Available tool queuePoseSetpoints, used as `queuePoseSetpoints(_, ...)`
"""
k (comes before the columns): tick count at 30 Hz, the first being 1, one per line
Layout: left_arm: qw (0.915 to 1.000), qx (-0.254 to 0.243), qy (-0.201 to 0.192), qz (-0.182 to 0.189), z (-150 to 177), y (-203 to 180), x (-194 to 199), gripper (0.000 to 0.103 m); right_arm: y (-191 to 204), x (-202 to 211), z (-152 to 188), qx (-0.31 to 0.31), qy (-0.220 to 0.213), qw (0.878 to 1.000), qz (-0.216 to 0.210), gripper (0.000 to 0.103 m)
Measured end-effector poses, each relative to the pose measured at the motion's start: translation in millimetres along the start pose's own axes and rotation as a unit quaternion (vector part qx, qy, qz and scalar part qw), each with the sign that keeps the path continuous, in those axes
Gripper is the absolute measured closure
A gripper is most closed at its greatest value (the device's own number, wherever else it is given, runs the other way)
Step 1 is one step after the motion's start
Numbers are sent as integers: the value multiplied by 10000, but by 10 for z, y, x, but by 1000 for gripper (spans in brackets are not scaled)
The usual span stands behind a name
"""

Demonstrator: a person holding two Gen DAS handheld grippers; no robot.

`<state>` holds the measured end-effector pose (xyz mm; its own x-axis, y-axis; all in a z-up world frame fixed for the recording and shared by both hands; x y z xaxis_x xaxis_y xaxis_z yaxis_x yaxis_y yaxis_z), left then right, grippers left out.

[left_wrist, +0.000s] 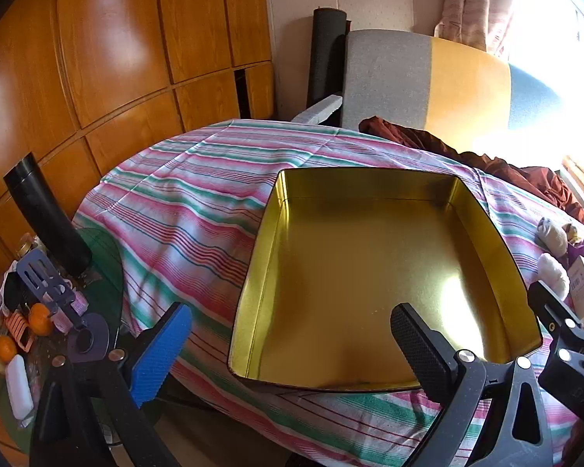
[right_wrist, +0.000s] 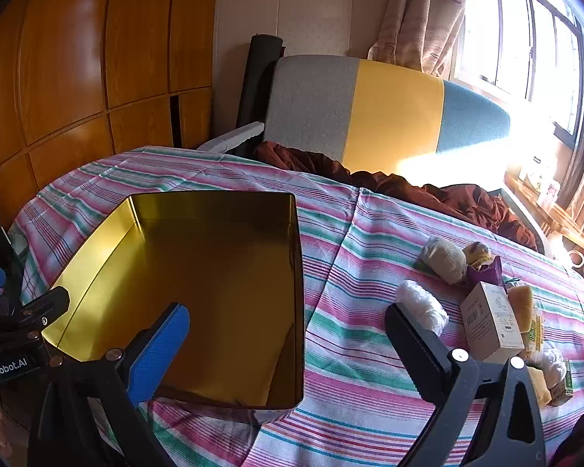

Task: Organize objects
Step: 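Move both tools from the gold tray toward the scattered items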

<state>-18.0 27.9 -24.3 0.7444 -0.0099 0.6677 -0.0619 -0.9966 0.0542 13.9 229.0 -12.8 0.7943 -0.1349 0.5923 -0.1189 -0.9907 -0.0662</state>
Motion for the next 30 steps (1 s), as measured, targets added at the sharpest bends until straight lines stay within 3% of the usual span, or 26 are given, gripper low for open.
queuePoseSetpoints(7, 9991, -19, 79, 415, 13, -104, -33, 0, -95, -33, 21, -37, 111, 9999, -29, 1)
queuePoseSetpoints(17, 9973, -81, 162, 705, 43, -204, -95, 0, -416, -23, -16, -328, 121, 9991, 222, 1)
queuePoseSetpoints(30, 9935, -313, 117, 1093, -11, -405, -92, 0, -1579, -57, 45, -1252, 419, 9872, 900, 1)
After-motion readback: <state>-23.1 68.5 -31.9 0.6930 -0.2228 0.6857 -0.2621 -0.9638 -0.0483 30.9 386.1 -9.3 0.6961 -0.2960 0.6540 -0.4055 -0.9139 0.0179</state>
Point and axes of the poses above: each gripper's, at about its wrist camera, not at the fingertips, and x roughly against the way its jaws point, y to its left, z to its underside, the point moved 3 cm from there along -x, roughly the way its jaws point, and after that the axes turned 2 degrees about -y, right-handed, at the moved point
